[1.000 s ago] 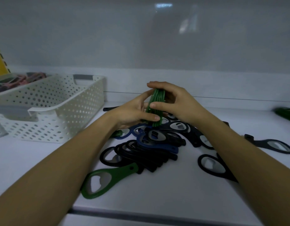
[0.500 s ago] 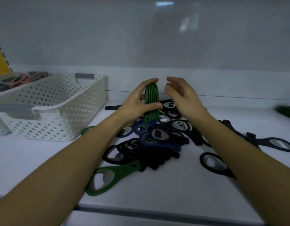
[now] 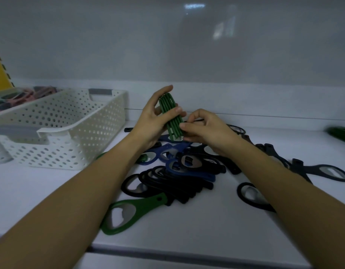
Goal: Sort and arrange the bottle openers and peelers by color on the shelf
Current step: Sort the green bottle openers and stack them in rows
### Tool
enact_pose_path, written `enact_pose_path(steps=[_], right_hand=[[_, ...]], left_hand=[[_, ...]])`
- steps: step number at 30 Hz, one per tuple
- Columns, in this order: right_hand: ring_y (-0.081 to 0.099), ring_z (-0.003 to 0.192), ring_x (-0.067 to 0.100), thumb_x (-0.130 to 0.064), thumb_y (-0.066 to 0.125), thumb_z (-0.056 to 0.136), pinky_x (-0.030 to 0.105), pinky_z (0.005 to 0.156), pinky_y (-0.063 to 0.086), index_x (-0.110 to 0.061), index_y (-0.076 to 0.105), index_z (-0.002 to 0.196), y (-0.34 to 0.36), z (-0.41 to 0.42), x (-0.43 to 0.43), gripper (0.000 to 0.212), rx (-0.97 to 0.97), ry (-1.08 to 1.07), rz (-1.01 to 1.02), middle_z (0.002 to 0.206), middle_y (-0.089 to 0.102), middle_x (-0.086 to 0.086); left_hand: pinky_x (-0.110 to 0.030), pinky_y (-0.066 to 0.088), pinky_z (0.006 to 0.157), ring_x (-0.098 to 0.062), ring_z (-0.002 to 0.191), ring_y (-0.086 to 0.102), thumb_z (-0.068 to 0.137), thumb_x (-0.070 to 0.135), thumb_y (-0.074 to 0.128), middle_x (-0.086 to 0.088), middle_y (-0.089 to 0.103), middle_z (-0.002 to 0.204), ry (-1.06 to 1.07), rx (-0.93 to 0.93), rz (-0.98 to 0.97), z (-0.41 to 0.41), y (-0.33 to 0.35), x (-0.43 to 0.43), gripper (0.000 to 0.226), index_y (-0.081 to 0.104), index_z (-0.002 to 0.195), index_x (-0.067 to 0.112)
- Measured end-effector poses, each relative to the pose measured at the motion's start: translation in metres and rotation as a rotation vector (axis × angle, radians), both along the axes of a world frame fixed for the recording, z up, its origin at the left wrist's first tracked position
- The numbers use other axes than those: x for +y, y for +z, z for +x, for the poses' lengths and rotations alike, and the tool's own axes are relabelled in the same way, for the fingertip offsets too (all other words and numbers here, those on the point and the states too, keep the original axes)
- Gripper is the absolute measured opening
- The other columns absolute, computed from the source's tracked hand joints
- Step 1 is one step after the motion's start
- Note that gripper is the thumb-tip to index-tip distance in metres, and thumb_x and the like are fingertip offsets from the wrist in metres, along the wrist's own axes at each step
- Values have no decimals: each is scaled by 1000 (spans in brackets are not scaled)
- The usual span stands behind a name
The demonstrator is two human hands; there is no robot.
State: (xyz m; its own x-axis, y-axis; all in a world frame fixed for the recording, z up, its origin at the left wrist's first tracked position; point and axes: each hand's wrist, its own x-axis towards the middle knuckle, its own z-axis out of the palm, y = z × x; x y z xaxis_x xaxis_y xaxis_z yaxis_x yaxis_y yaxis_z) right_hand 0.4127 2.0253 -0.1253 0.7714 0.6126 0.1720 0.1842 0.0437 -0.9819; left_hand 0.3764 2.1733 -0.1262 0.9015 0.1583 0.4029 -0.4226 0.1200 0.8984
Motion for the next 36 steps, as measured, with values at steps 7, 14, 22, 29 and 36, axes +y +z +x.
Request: enact_pose_path(steps=[7, 14, 22, 29, 36], right_hand=[[68, 74, 17, 0, 62, 84, 26, 73, 58, -11, 45, 80, 0, -3, 2, 20, 38, 40, -33, 82, 65, 8], [65, 77, 23, 2, 66, 80, 32, 77, 58, -11, 40, 69, -1, -16, 11, 30, 0, 44, 30, 88, 64, 13], [68, 81, 27, 5, 65, 79, 30, 72, 58, -13, 35, 66, 36, -21, 13, 37, -58, -15, 22, 86, 62, 15], [70, 72, 24, 6, 64, 79, 25, 69, 59, -15, 31, 61, 70, -36, -49, 43, -102, -139, 62, 86, 64, 12], [71, 70, 19, 3, 66, 79, 20, 65, 58, -15, 32, 61, 61, -51, -180, 43, -96, -440, -144, 71, 64, 14]], left_hand=[[-40, 53, 86, -21, 90, 65, 88, 1, 56, -5, 56, 90, -20, 13, -87, -1, 4, -5, 32, 55, 107, 27], [-39, 57, 81, -20, 86, 67, 89, 6, 57, -4, 55, 94, 64, -42, -50, -2, 5, -5, 24, 55, 106, 24], [-36, 56, 81, -19, 84, 65, 89, 5, 57, -5, 54, 98, 93, -158, -70, -7, 38, -10, 22, 56, 105, 20], [-31, 56, 76, -20, 85, 65, 90, 7, 57, -3, 53, 97, -40, -221, 67, -7, 79, -71, 24, 52, 112, 16], [-36, 52, 91, -20, 104, 57, 94, 21, 53, -8, 53, 115, -326, 7, 137, 8, 66, -192, 32, 47, 125, 24]])
